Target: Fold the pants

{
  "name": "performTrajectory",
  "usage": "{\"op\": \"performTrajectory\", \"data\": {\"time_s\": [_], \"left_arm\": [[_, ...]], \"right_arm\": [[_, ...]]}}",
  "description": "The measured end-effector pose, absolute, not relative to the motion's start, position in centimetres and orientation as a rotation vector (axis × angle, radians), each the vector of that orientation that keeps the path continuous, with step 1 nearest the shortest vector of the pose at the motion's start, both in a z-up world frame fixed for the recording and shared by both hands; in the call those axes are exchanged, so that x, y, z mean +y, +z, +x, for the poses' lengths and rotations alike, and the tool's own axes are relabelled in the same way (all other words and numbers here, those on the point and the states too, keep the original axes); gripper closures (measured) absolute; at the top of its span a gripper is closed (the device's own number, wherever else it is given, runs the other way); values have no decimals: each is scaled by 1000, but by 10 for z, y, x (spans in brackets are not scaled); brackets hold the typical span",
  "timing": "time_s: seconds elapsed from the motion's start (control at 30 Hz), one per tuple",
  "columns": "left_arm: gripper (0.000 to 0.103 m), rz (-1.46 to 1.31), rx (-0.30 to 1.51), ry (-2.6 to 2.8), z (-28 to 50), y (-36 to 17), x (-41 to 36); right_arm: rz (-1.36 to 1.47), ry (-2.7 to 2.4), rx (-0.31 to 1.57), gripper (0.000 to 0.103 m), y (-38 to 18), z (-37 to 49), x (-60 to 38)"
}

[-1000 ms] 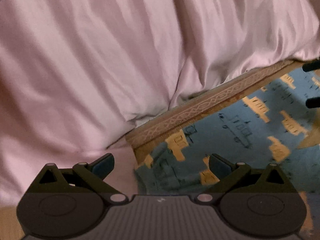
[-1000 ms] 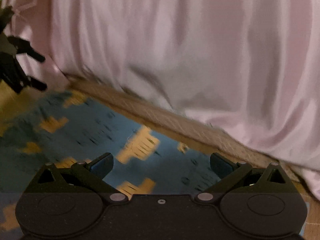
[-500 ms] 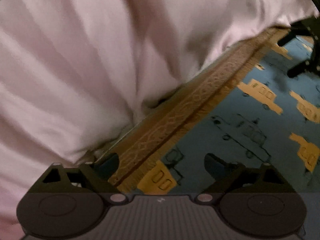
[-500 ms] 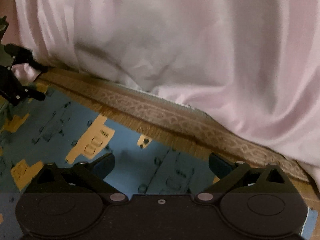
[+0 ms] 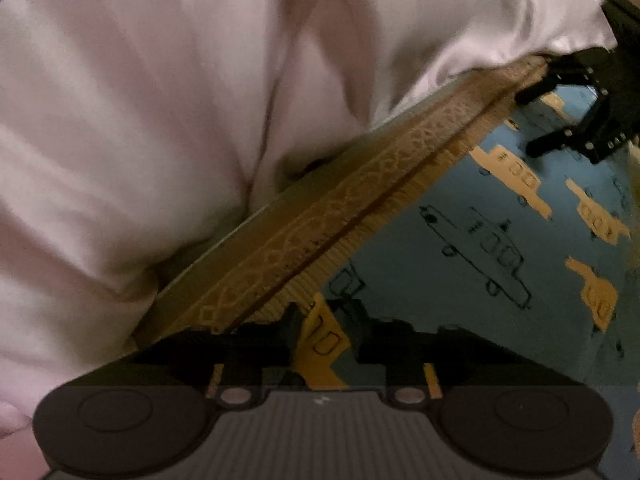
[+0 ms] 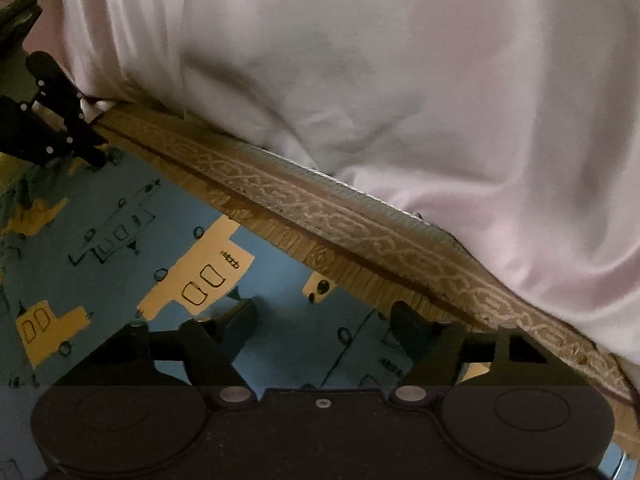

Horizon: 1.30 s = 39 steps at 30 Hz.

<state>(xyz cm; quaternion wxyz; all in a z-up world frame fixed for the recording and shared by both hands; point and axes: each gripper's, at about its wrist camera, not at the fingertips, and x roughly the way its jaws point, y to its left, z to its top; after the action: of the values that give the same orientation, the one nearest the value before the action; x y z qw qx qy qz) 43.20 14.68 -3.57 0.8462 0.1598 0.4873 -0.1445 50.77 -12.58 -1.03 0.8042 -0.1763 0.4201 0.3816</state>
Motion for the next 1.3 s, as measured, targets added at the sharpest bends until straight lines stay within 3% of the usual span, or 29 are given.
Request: {"op": "performTrajectory", "data": {"time_s": [0.03, 0.1, 0.13, 0.2, 0.23, 0.43, 0.7, 0.83, 1.17, 1.23, 1.27, 1.3], "left_arm": [[88, 365, 1021, -306, 430, -36, 144], [96, 424, 1010, -288, 426, -36, 138], [99, 438, 1006, -277, 424, -36, 136], [102, 450, 994, -241, 423, -36, 134], [102, 445, 988, -228, 423, -36, 133], [103, 419, 945, -157, 419, -33, 133], [103, 364, 805, 33, 417, -5, 136], [103, 398, 762, 118, 423, -6, 139], [100, 366, 859, 102, 445, -28, 165], [100, 360, 856, 96, 443, -27, 166], [100, 358, 858, 91, 444, -28, 167], [100, 356, 862, 83, 442, -27, 166]], "right_arm": [[-369, 816, 901, 38, -10, 507, -126], [-364, 815, 896, 61, -8, 505, -125], [-359, 809, 896, 66, -7, 503, -123], [-363, 792, 897, 95, -5, 501, -120], [-377, 784, 895, 98, -5, 499, -117], [-464, 721, 811, 100, 3, 490, -103], [-503, 612, 542, 100, 26, 503, -67], [-516, 618, 603, 100, 4, 520, -45], [-467, 645, 631, 99, -13, 533, -50], [-451, 650, 635, 98, -12, 534, -51], [-447, 652, 637, 94, -11, 531, -53], [-437, 659, 644, 83, -10, 532, -54]]}}
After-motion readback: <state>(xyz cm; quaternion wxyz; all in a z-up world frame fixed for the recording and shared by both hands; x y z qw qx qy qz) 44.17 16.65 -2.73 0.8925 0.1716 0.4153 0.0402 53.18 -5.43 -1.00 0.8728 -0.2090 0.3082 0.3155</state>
